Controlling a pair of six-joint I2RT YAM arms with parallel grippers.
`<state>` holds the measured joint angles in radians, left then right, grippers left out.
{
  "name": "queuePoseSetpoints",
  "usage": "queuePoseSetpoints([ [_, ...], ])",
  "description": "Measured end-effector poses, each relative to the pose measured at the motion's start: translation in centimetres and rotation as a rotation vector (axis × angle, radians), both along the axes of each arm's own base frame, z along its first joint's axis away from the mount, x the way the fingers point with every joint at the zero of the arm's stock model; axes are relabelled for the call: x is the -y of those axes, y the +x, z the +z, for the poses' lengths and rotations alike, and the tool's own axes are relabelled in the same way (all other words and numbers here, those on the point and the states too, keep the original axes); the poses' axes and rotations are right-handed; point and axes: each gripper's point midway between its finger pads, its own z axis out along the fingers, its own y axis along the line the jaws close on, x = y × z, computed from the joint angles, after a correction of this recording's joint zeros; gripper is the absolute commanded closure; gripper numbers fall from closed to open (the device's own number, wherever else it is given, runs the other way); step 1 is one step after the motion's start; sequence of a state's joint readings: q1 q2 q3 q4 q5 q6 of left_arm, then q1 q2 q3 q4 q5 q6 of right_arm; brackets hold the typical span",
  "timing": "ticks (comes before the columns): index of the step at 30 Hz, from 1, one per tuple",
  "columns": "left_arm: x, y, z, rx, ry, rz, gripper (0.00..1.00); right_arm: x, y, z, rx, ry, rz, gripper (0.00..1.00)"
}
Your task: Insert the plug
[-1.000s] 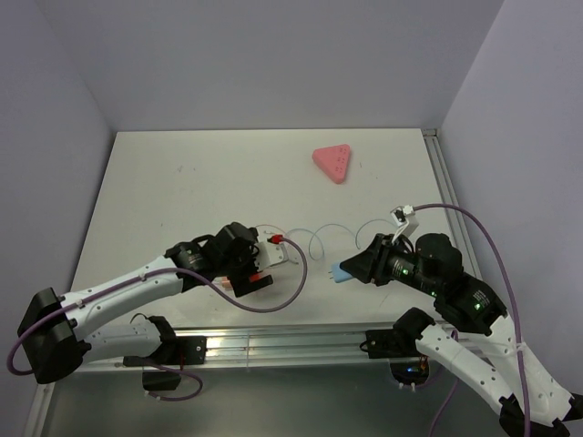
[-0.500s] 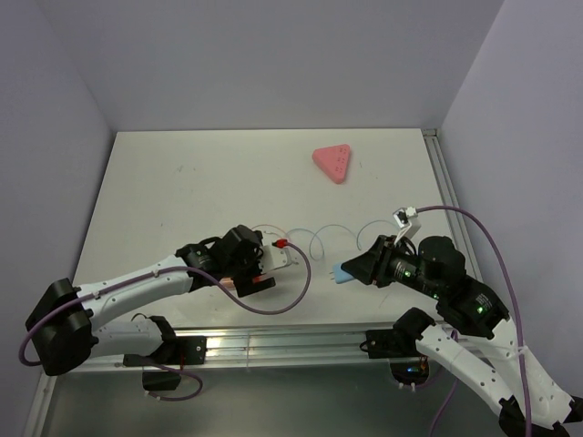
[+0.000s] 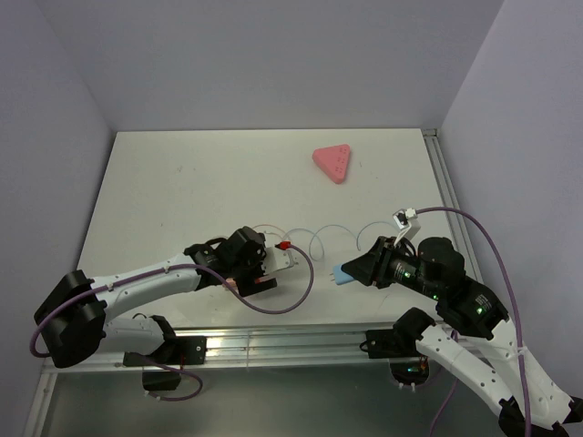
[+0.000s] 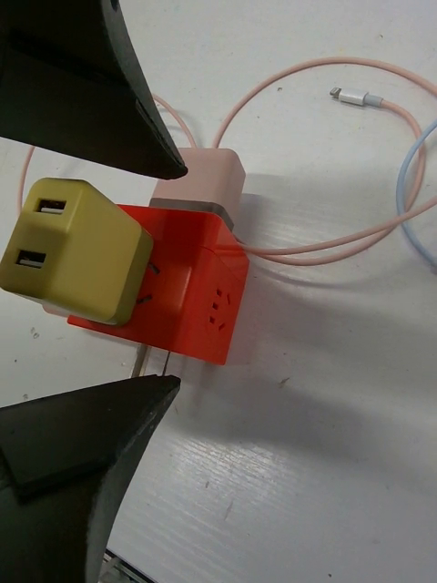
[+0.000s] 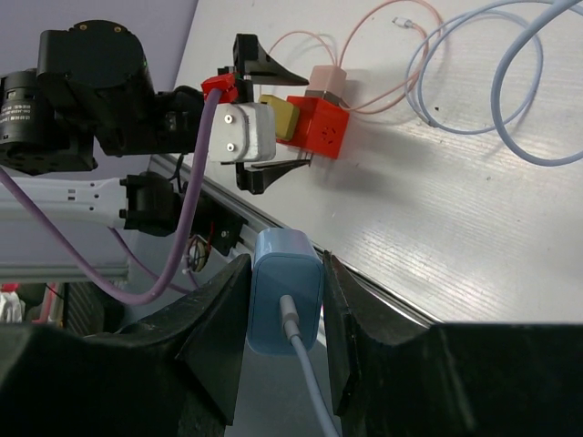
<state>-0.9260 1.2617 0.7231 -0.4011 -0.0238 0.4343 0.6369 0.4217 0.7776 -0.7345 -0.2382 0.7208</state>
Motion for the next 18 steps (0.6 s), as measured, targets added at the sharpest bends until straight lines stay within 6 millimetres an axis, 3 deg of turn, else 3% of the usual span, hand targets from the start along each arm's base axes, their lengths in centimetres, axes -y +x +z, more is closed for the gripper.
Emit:
queuePoseSetpoints([
  [5, -0.1, 0.1, 0.0, 0.001, 0.001, 0.001, 0.13, 0.0, 0.0, 0.1, 0.0, 0.003, -0.001, 1.0],
  [9, -0.1, 0.1, -0.1, 0.0, 0.002, 0.003, 0.45, 0.0, -0.1, 0.1, -0.004, 0.006, -0.001, 1.0],
  [14, 0.9, 0.7, 0.8, 0.016, -0.034, -0.006, 0.67, -0.1, -0.1, 0.1, -0.013, 0.014, -0.005, 1.0],
  [18, 1.6, 1.1, 1.2, 0.024, -0.046, -0.015, 1.0, -0.1, 0.0, 0.0, -0.024, 0.015, -0.012, 1.0],
])
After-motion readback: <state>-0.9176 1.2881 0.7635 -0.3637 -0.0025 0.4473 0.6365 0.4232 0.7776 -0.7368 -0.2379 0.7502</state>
